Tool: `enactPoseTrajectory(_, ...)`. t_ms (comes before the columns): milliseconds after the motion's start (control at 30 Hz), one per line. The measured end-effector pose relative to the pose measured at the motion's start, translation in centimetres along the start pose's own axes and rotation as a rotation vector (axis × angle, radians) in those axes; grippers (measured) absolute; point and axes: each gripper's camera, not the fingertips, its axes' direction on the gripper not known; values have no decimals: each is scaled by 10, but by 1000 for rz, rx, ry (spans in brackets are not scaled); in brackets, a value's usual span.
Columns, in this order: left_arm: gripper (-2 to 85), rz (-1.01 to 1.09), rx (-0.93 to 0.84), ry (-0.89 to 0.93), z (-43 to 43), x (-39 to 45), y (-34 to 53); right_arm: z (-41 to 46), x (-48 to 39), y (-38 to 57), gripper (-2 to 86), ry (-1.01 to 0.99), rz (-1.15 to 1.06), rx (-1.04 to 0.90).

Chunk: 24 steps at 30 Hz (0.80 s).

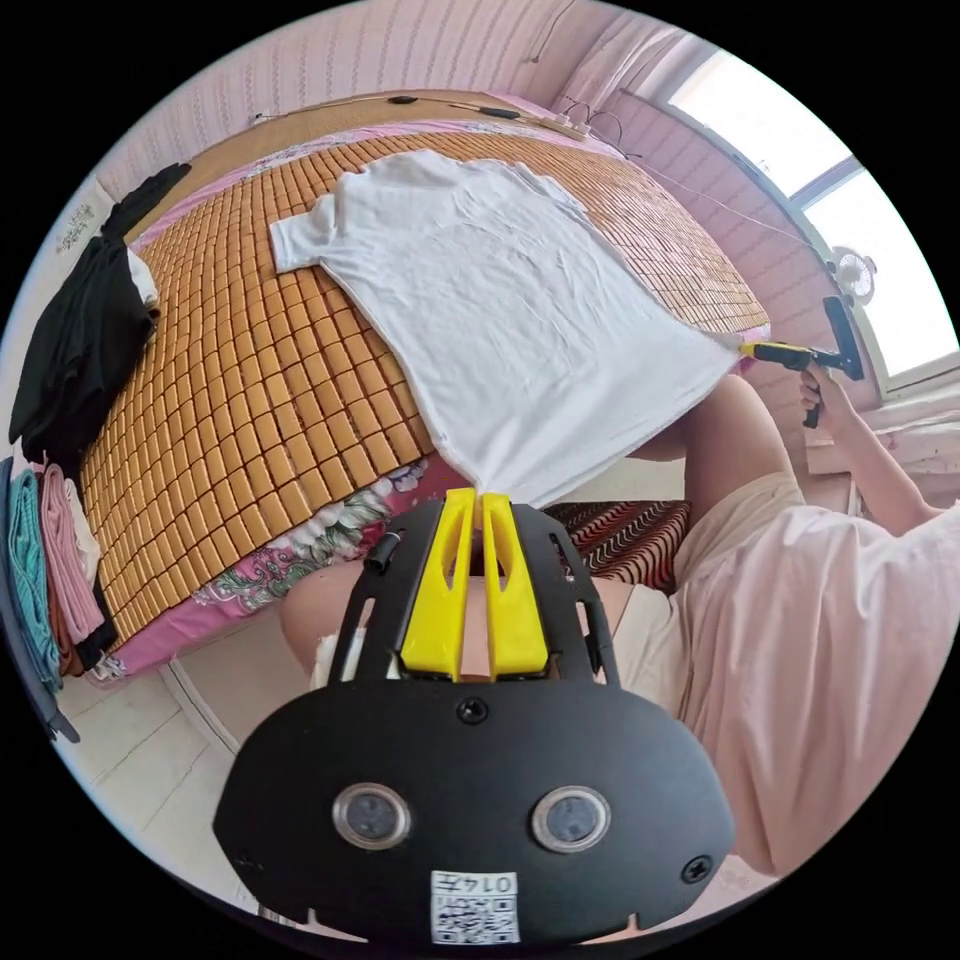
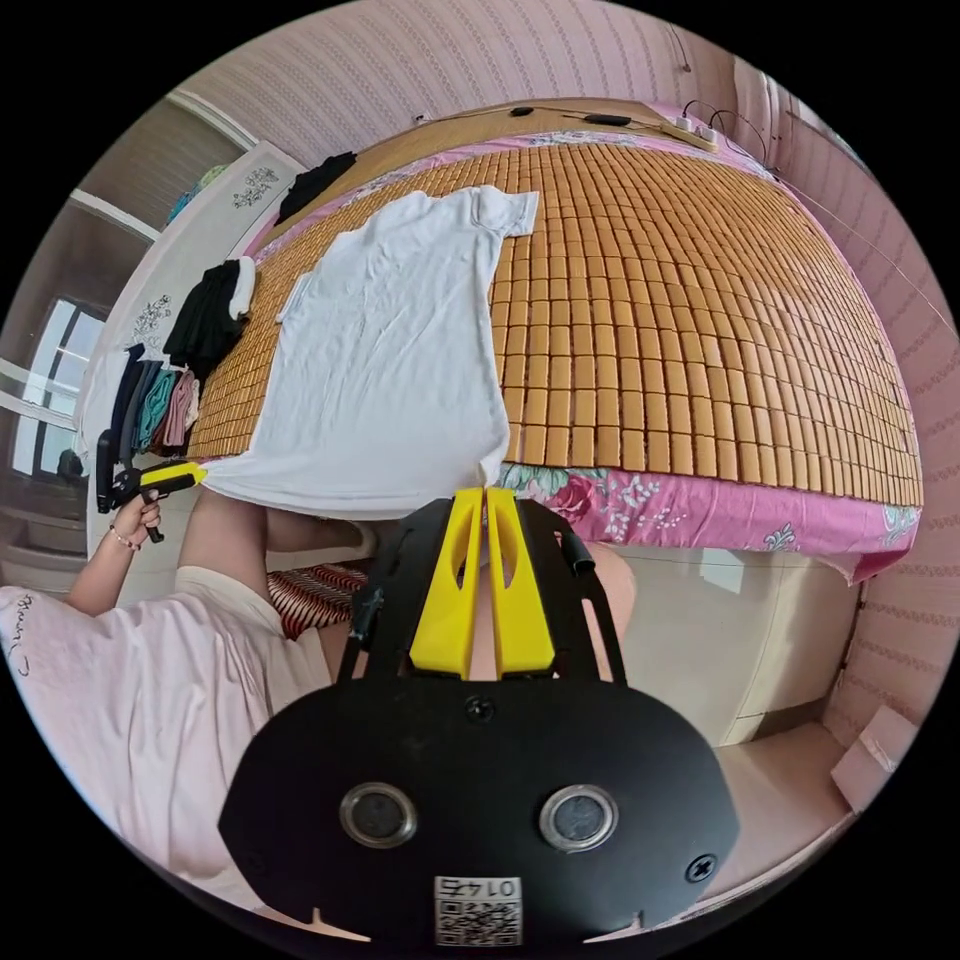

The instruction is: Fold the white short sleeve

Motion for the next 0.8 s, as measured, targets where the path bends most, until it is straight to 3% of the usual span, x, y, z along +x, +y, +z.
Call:
enactPoseTrajectory(300, 47, -29, -116, -12, 45, -4, 44, 43, -21, -6, 34, 24, -88, -252)
enactPoseTrajectory(500, 44, -44, -55, -45, 35, -24, 35, 28, -7, -61, 69, 73, -68, -91)
enactPoseTrajectory(800, 7, 338, 100, -81, 63, 23, -198, 60, 14, -222, 82, 95, -91, 161)
